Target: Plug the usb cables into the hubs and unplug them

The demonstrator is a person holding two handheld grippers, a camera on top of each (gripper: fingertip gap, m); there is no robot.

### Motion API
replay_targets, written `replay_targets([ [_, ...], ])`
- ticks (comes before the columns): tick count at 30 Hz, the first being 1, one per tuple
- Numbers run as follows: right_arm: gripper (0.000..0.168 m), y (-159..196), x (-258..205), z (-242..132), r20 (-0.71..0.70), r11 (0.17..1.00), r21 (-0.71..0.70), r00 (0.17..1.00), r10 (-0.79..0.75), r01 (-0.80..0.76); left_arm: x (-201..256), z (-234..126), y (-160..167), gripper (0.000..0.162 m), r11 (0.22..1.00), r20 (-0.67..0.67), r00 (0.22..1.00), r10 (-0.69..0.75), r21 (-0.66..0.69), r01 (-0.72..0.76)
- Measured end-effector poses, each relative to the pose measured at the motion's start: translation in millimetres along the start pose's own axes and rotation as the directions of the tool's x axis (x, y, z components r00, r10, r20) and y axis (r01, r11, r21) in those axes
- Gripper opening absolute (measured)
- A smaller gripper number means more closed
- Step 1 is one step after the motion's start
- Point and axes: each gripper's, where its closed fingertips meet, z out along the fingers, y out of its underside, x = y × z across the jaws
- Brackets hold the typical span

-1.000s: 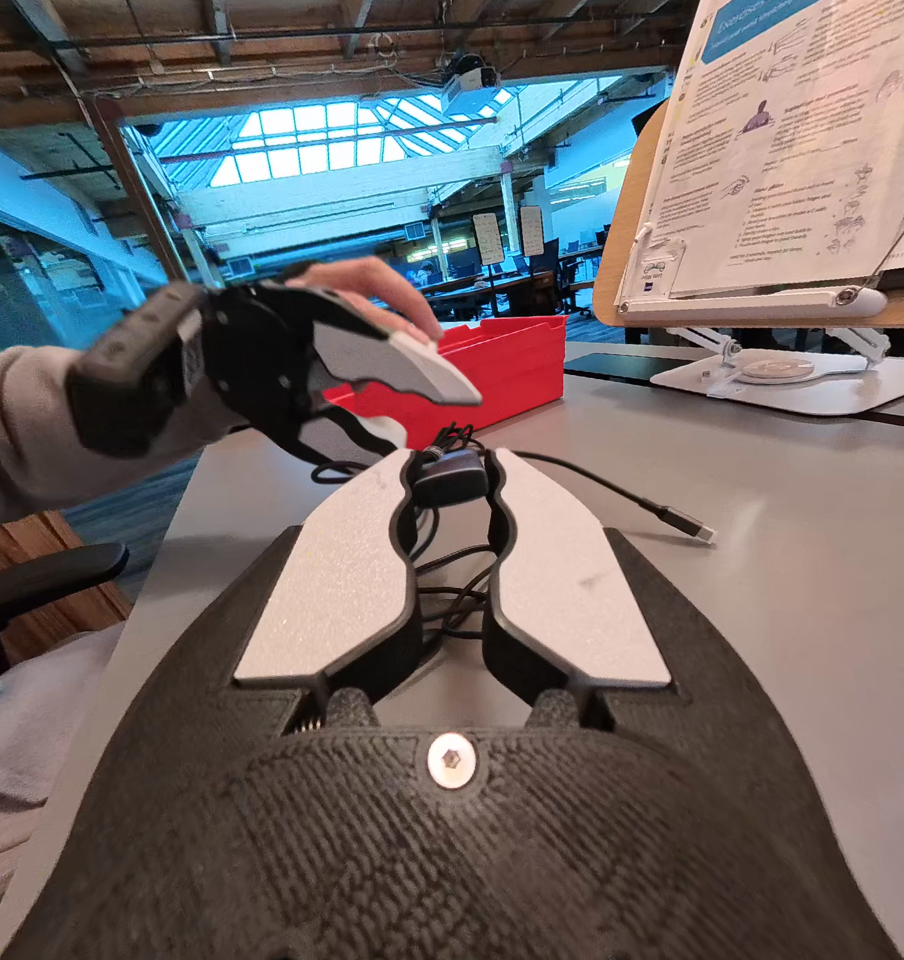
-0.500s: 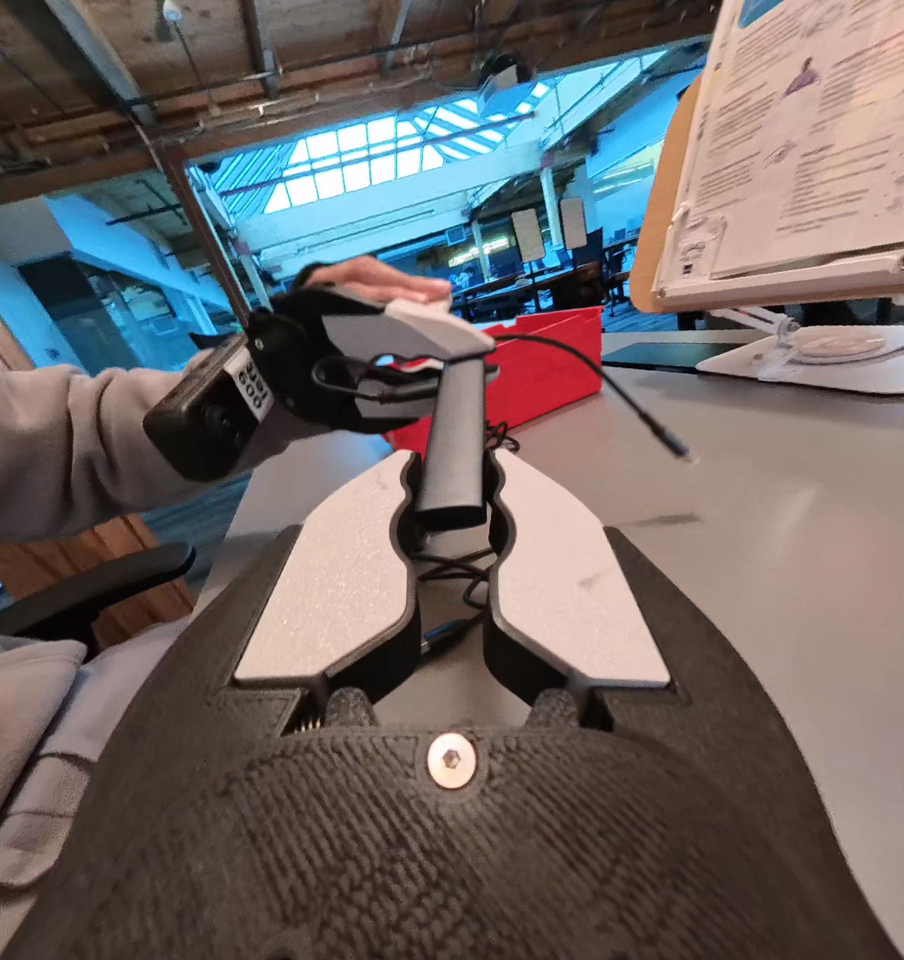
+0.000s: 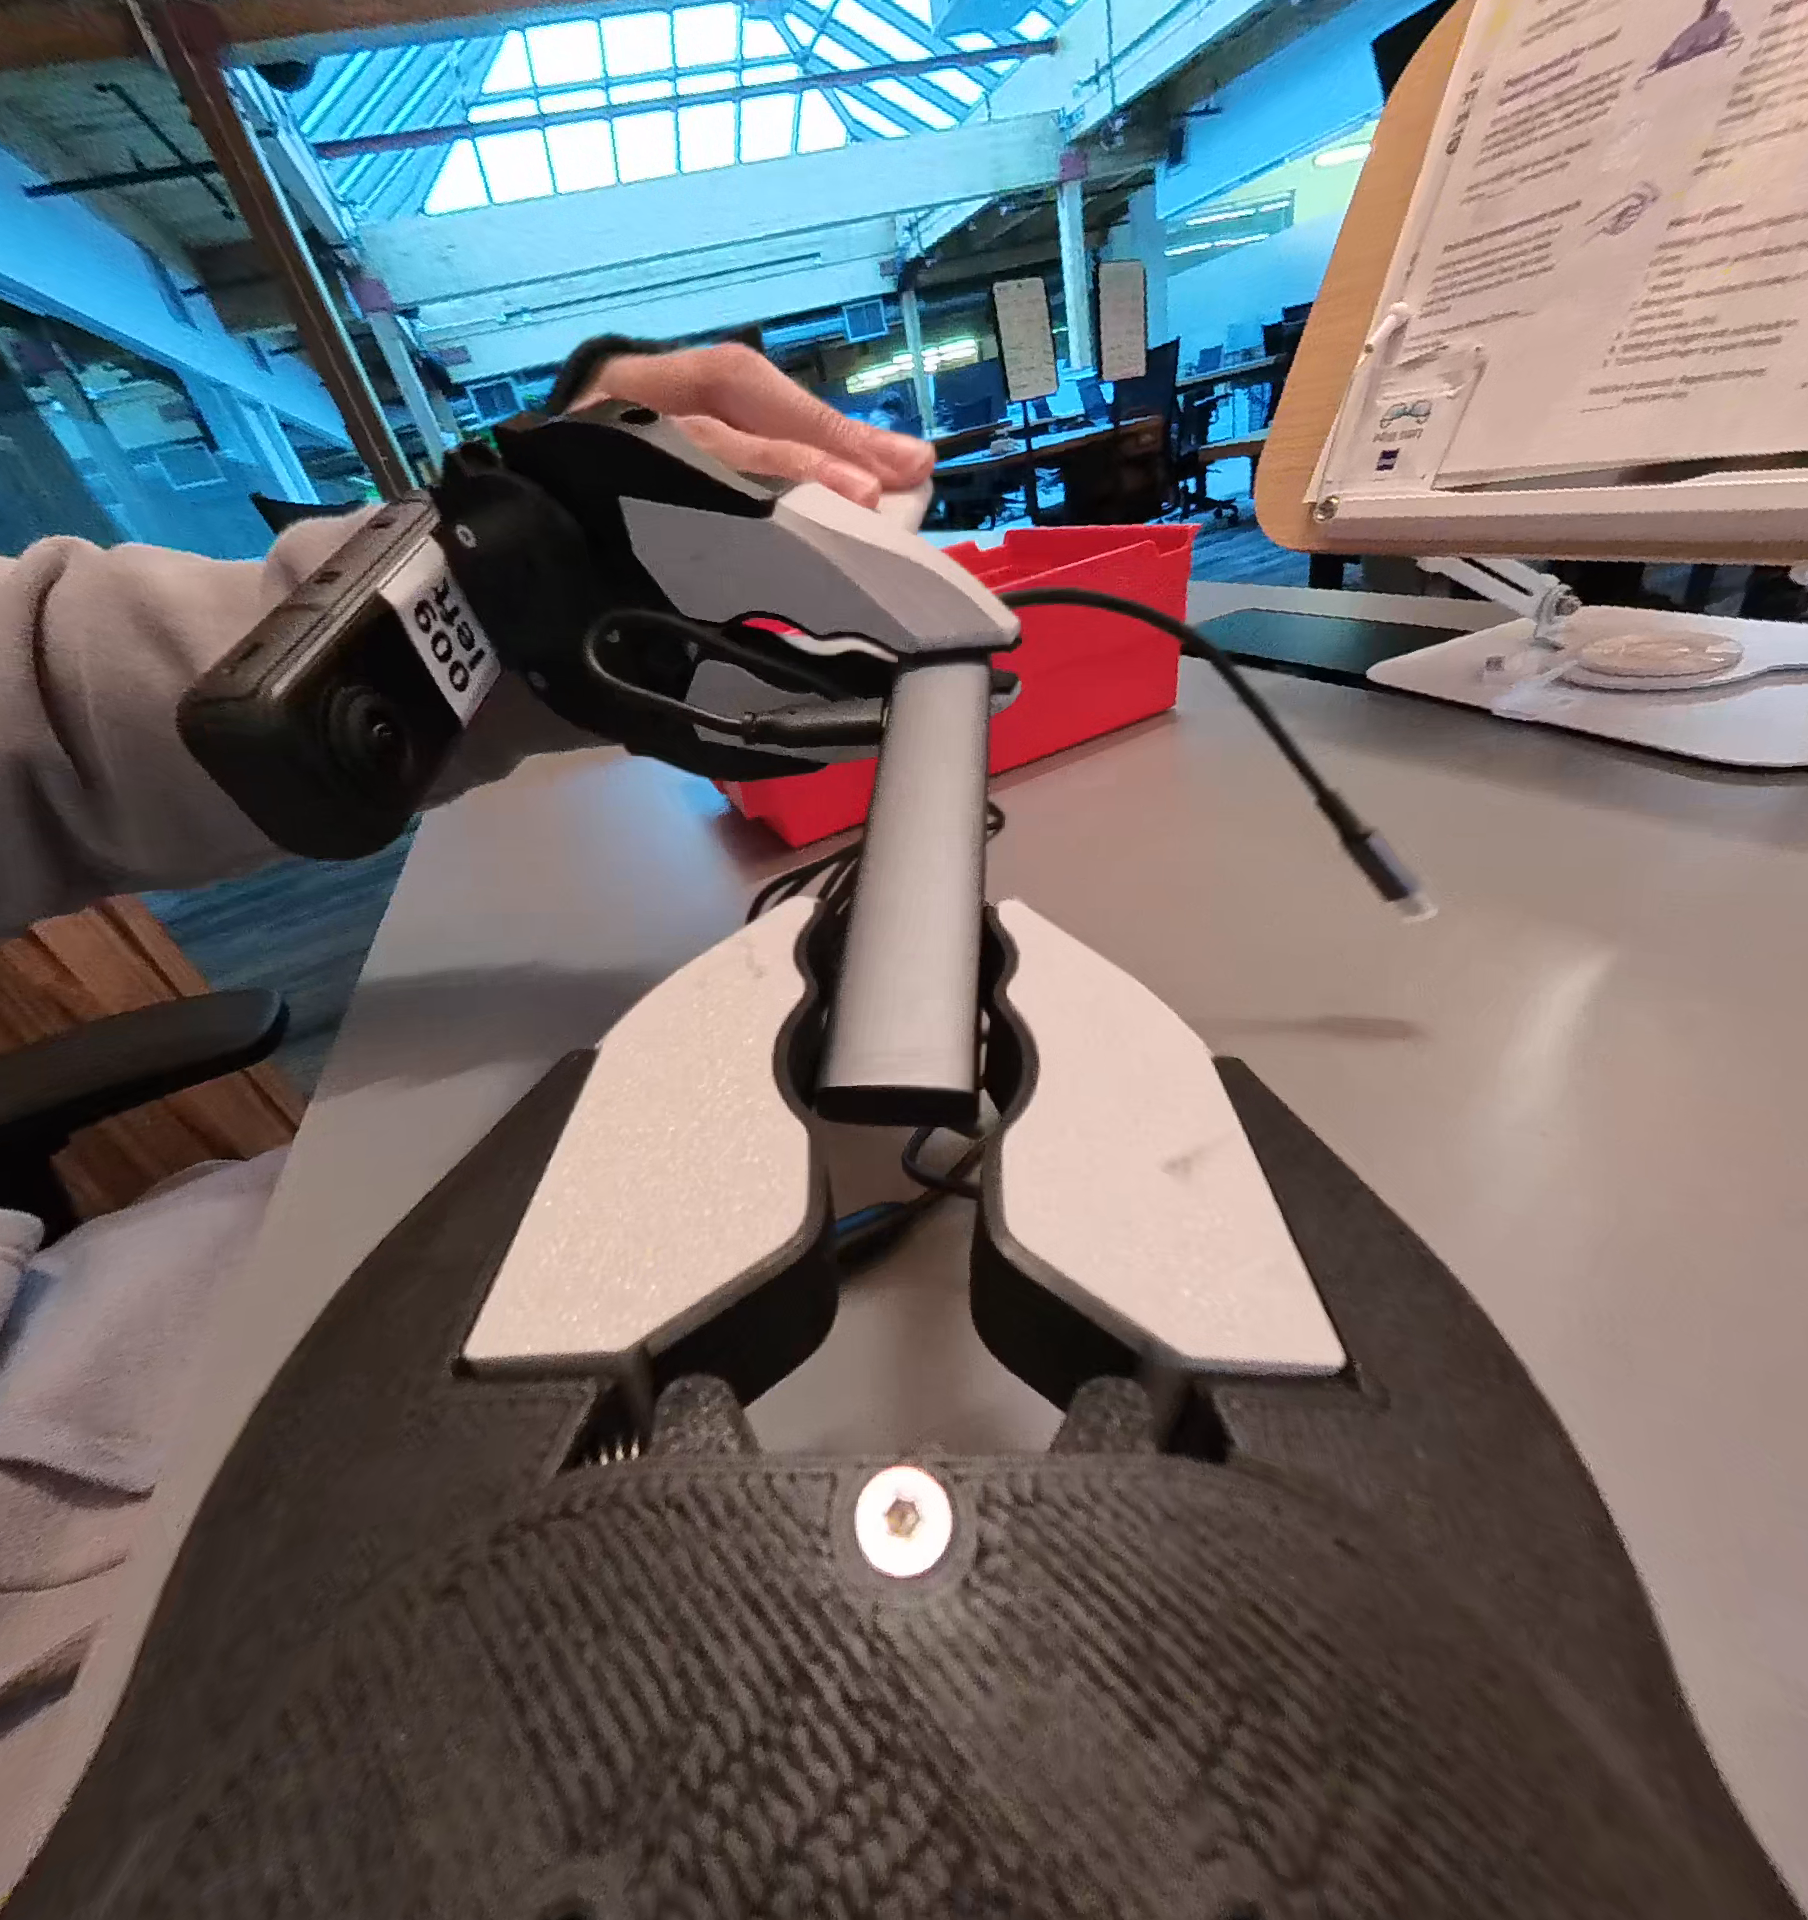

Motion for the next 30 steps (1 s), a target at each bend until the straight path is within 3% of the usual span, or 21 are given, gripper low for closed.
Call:
replay_targets([
  [11,0.025,-6,5,-1,-0.052,0.998,0.048,0.998,-0.038,0.041,14,0,-2,0.009,0.992,-0.021,0.991,-0.129,0.009,0.130],
  [17,0.025,-2,9,2,-0.097,0.998,0.012,0.994,-0.054,0.056,21,4,4,0.011,0.998,-0.052,0.997,-0.054,-0.043,0.052],
  [23,0.025,-8,14,-5,-0.104,0.998,0.067,0.995,-0.007,0.015,8,1,16,0.026,0.986,0.073,0.989,-0.126,-0.098,0.132],
  [30,0.025,-14,18,-12,-0.091,0.991,0.128,0.995,0.045,-0.033,7,-6,21,0.031,0.985,0.078,0.989,-0.129,-0.109,0.137],
])
